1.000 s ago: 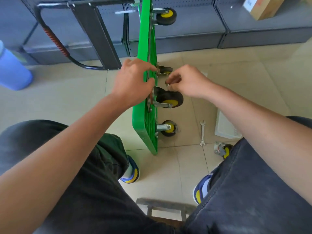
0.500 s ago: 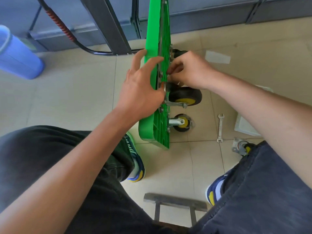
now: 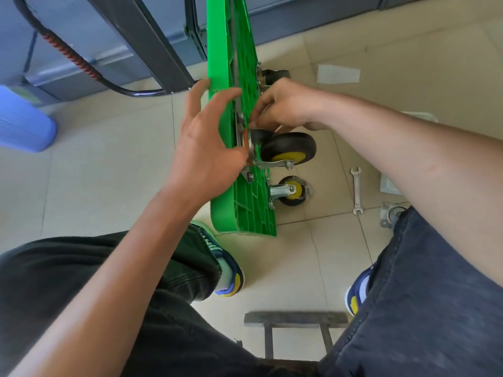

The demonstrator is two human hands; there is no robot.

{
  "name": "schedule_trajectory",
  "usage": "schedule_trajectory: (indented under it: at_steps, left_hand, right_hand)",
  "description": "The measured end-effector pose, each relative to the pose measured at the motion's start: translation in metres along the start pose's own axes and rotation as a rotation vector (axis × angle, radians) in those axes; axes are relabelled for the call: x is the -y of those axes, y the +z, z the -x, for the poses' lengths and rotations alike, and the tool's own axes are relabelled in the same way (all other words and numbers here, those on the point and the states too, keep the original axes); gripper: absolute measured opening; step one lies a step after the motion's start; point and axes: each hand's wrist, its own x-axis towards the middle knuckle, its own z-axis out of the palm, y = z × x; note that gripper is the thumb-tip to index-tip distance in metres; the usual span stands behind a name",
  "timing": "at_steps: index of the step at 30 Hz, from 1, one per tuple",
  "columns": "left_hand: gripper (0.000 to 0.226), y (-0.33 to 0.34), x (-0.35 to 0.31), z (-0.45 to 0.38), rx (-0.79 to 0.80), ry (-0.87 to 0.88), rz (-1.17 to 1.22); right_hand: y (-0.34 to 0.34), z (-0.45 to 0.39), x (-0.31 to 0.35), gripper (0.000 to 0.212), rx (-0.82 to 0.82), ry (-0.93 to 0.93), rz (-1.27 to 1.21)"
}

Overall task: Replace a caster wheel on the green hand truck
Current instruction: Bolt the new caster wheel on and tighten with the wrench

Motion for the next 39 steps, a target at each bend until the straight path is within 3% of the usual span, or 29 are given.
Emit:
schedule_trajectory:
  at_steps: [12, 21, 39]
  left_hand:
    - [0.066, 0.000, 0.000, 0.003, -0.018, -0.002, 0.036]
    - [0.063, -0.001, 0.000, 0.003, -0.023, 0.011, 0.022]
    - [0.056, 0.001, 0.002, 0.003, -0.036, 0.023, 0.045]
  right_hand:
    - [0.002, -0.008, 0.007, 0.013, 0.059, 0.118, -0.053]
    - [-0.006, -0.004, 0.008, 0.016, 0.081, 0.099, 0.050]
    - [0.004, -0.004, 0.005, 0.017, 0.124, 0.094, 0.022]
